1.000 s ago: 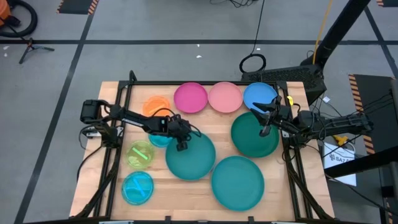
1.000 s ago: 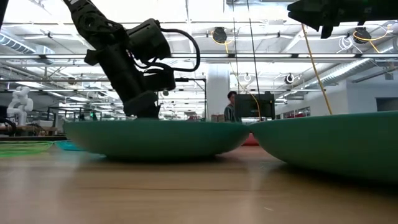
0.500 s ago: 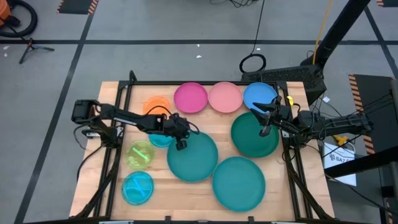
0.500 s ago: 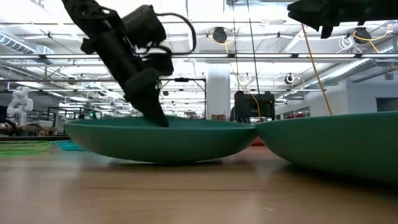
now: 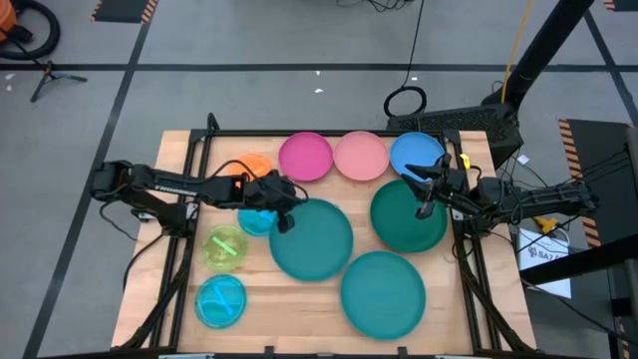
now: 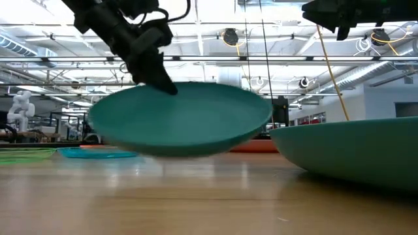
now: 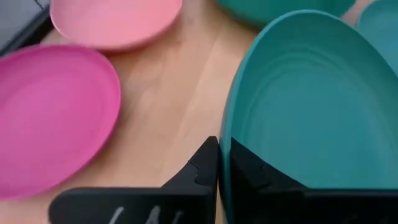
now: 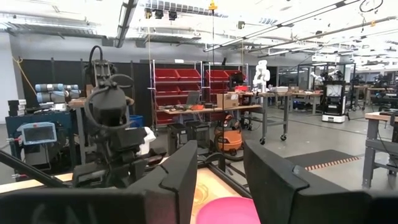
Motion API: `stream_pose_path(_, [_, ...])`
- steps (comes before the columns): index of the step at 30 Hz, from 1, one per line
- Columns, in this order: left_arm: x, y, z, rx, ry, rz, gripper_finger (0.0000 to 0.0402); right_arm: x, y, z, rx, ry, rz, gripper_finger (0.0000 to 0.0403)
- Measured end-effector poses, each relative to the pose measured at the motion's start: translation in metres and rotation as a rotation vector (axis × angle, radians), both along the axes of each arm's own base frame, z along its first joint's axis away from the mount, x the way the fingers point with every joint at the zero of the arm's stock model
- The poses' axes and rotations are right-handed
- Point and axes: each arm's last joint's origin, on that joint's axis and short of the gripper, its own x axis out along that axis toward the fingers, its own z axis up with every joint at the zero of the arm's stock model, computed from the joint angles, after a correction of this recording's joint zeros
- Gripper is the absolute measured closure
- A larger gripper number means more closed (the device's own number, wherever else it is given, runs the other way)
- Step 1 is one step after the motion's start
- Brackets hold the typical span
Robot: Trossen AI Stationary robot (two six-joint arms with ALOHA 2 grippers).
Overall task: Stack plastic plates
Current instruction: Stack the top dark blue plate on top of the green plate
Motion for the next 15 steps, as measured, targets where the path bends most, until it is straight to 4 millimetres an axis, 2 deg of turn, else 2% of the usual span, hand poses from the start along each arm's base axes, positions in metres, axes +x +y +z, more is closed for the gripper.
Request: stream_pose_path(15, [0.009,0.004,0.020,-0.076,-0.241,0.061,0.0384,0.000,0.000,0.001,0.001,-0.009,0.000,0.0280])
